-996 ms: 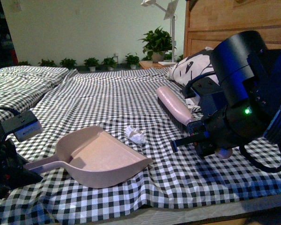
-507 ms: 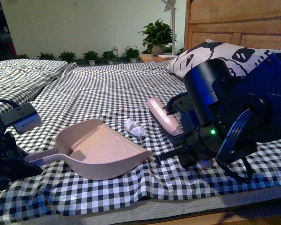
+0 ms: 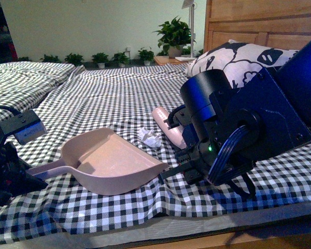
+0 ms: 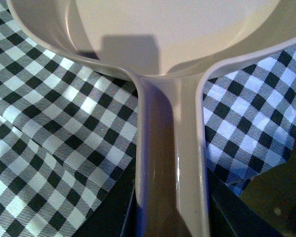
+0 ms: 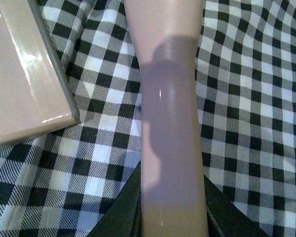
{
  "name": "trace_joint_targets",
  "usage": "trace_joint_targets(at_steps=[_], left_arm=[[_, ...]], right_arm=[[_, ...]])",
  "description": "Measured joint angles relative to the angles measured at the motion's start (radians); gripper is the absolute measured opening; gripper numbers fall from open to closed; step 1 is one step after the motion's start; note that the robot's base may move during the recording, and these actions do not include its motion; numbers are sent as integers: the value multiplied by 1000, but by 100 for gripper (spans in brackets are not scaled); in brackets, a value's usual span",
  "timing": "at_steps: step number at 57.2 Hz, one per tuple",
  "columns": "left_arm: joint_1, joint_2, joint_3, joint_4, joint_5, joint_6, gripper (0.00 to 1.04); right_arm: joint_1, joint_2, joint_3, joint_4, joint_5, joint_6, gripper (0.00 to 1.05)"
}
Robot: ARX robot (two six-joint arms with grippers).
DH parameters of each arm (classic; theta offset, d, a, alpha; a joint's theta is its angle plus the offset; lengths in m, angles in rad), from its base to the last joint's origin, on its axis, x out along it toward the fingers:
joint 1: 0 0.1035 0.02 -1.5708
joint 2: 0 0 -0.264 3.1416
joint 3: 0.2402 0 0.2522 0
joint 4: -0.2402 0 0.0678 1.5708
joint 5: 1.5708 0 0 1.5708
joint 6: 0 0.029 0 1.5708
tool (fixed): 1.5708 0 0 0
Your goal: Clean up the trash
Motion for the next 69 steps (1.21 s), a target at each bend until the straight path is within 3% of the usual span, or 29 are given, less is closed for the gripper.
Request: trace_joint_targets(at_steps=[16, 29, 37, 47, 69], left_arm=[[0, 0, 0, 0, 0, 0, 28], [0, 0, 0, 0, 0, 0, 28], [0, 0, 0, 0, 0, 0, 28], [0, 0, 0, 0, 0, 0, 28], [0, 0, 0, 0, 0, 0, 28]], right_arm=[[-6, 3, 66, -14, 22, -26, 19], [-17, 72, 83, -11, 134, -79, 19], [-17, 119, 93, -29, 148, -86, 19], [-1, 126, 131, -106, 133, -69, 19], [42, 97, 187, -274, -36, 4, 19]])
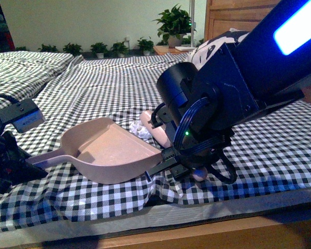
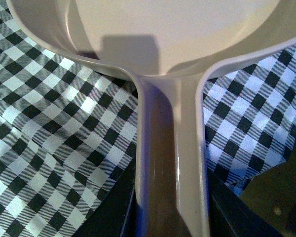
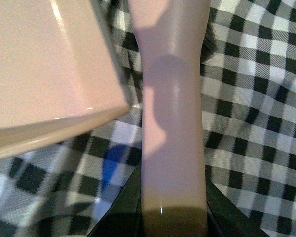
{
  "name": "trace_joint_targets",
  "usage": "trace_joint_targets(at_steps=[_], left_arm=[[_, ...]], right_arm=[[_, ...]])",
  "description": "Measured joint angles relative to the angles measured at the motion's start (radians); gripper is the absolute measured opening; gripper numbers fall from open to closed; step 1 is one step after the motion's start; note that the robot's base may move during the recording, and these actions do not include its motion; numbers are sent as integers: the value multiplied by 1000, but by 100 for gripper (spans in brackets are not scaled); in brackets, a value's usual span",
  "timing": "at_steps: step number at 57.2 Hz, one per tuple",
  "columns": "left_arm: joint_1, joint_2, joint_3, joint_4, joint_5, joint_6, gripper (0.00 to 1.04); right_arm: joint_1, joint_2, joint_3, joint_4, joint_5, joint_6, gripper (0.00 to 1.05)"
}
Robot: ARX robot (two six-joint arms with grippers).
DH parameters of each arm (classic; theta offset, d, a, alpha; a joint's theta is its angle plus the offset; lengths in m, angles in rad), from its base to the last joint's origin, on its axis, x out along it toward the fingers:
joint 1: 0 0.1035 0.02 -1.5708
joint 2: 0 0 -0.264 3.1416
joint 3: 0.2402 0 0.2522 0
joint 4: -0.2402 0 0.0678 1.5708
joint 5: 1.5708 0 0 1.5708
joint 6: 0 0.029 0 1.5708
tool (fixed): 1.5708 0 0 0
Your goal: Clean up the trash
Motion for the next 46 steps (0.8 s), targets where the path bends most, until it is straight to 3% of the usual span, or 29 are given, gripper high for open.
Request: trace_joint_targets(at_steps=[28, 46], left_arm=[[0, 0, 0, 0, 0, 0, 28], [0, 0, 0, 0, 0, 0, 28]], right_arm=[[19, -177, -97, -35, -198, -1, 19], [-23, -269, -114, -41, -218, -6, 19]])
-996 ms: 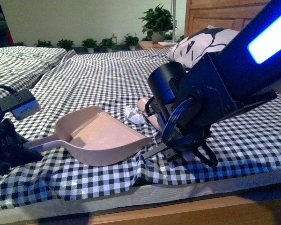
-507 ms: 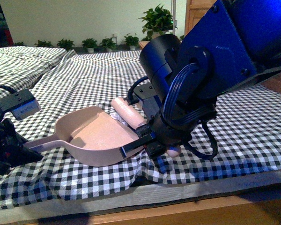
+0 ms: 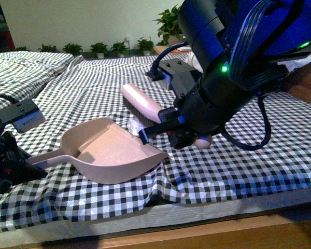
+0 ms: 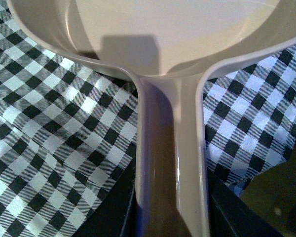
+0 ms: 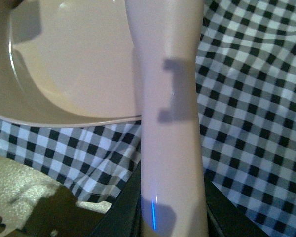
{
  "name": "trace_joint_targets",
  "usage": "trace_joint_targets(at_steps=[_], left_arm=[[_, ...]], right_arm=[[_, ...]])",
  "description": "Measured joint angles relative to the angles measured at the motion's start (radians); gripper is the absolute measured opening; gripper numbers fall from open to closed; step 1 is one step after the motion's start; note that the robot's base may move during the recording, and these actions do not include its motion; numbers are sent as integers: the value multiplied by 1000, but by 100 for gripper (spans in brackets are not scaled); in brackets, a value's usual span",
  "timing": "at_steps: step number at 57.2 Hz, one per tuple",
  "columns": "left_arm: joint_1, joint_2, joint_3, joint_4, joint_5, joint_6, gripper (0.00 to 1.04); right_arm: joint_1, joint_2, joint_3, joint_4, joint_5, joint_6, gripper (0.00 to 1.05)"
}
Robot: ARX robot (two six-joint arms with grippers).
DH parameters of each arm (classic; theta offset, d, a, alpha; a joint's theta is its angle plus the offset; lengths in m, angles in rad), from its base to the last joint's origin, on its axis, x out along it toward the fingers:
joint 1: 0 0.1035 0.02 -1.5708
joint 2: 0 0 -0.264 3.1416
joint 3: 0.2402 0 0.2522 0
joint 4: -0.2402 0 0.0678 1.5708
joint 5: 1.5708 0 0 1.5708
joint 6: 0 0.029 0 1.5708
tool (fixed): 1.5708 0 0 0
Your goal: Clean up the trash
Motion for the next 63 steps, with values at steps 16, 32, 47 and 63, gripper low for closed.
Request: trace_joint_targets(at_steps=[16, 32, 47, 63], left_arm=[[0, 0, 0, 0, 0, 0, 28], [0, 0, 0, 0, 0, 0, 28], [0, 0, 0, 0, 0, 0, 28], [0, 0, 0, 0, 0, 0, 28]], right_arm=[[-7, 29, -4, 93, 110, -68, 19], [19, 182, 45, 173, 252, -107, 19], [18, 253, 116, 174, 285, -110, 19], [9, 261, 149, 140, 280, -132, 19]])
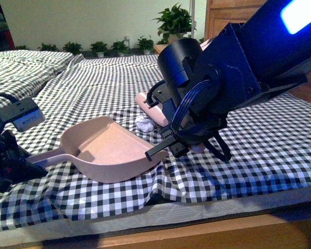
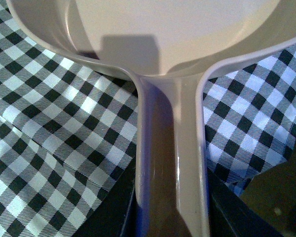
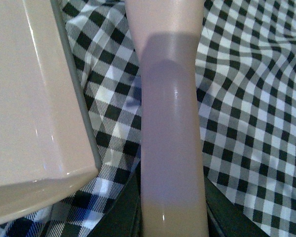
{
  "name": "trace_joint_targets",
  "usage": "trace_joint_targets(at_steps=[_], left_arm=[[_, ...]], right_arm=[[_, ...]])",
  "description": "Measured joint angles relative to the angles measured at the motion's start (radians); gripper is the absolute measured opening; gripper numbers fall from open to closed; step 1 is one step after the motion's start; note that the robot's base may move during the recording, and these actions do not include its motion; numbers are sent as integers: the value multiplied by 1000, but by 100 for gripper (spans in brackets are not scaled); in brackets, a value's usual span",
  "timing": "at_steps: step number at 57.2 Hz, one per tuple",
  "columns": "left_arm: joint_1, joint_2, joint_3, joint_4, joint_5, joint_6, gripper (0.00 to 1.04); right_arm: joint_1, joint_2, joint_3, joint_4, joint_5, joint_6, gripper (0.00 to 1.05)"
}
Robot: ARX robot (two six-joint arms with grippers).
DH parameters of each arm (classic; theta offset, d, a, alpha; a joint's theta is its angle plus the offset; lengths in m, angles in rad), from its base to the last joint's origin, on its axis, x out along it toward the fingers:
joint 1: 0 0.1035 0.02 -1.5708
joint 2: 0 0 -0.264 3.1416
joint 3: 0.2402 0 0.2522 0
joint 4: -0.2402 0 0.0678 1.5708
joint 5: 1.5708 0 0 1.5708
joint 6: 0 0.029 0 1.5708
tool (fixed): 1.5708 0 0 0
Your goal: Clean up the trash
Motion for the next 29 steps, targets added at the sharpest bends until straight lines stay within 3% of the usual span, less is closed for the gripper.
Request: trace_joint_targets(at_steps=[19, 29], left_arm=[[0, 0, 0, 0, 0, 0, 28], [0, 0, 0, 0, 0, 0, 28]], right_arm=[[3, 45, 12, -24, 35, -45, 19], [19, 52, 29, -84, 7, -35, 19]])
